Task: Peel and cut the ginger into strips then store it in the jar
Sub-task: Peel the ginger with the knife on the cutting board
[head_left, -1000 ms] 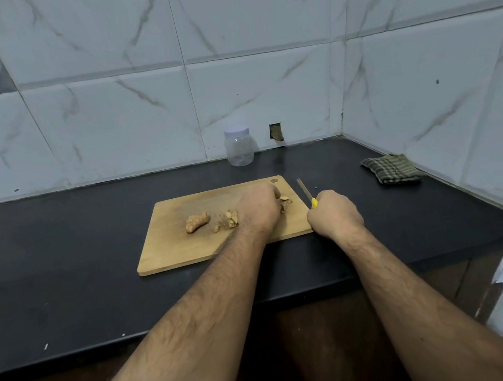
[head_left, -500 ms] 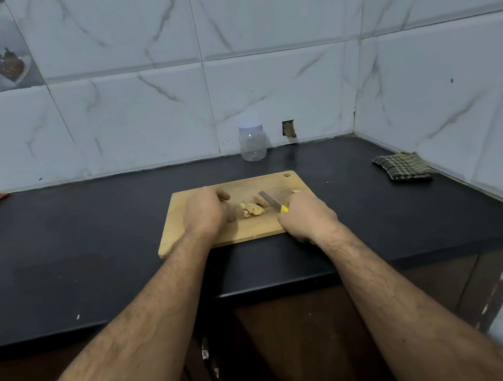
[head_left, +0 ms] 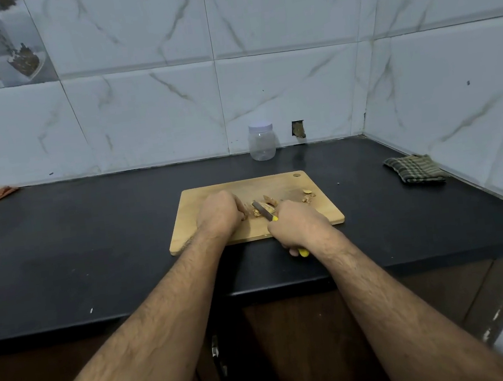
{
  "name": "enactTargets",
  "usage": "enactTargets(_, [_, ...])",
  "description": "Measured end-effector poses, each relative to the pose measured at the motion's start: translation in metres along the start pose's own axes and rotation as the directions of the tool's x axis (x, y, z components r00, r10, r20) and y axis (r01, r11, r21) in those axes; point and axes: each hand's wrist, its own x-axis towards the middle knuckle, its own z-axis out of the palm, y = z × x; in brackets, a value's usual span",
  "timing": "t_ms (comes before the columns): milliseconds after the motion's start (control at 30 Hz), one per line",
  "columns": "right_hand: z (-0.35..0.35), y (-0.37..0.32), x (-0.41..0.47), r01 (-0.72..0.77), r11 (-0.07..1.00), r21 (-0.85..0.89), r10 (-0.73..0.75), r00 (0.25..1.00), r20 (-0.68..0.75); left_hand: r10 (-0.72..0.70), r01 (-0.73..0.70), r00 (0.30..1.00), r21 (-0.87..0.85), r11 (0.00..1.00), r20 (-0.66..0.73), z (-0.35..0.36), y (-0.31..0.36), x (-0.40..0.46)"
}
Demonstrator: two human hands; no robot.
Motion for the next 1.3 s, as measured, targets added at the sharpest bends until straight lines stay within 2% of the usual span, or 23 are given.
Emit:
enactTargets(367, [-0.001,0.0,-0.005,0.005,1.0,-0.024,-0.004,1.0,0.023,-0.038,0.035,0.998,-0.053,0.998,-0.05,0.004,-0.002,-0.004])
enactTargets(600, [-0.002,0.003,-0.005,0.015,1.0,-0.024,-0.014,1.0,0.025,-0.062,0.062,0.998,-0.056,0.997,-0.008,0.002,0.002,-0.005])
enactTargets(767, [0.0,0.002,-0.005,0.01,1.0,-0.016,-0.009,0.999,0.037,-0.061,0.059,0.998,-0.059,0.996,-0.034,0.004,0.004,-0.008])
enactTargets(1033, [-0.004,0.009,0.001,0.0,1.0,0.008,0.0,0.999,-0.035,-0.095,0.08,0.992,-0.18,0.98,-0.078,0.009,0.005,0.001])
enactTargets(1300, [-0.003,0.016,0.006,-0.002,1.0,0.022,0.004,0.998,-0.067,-0.105,0.092,0.991,-0.159,0.983,-0.077,0.01,0.013,0.015])
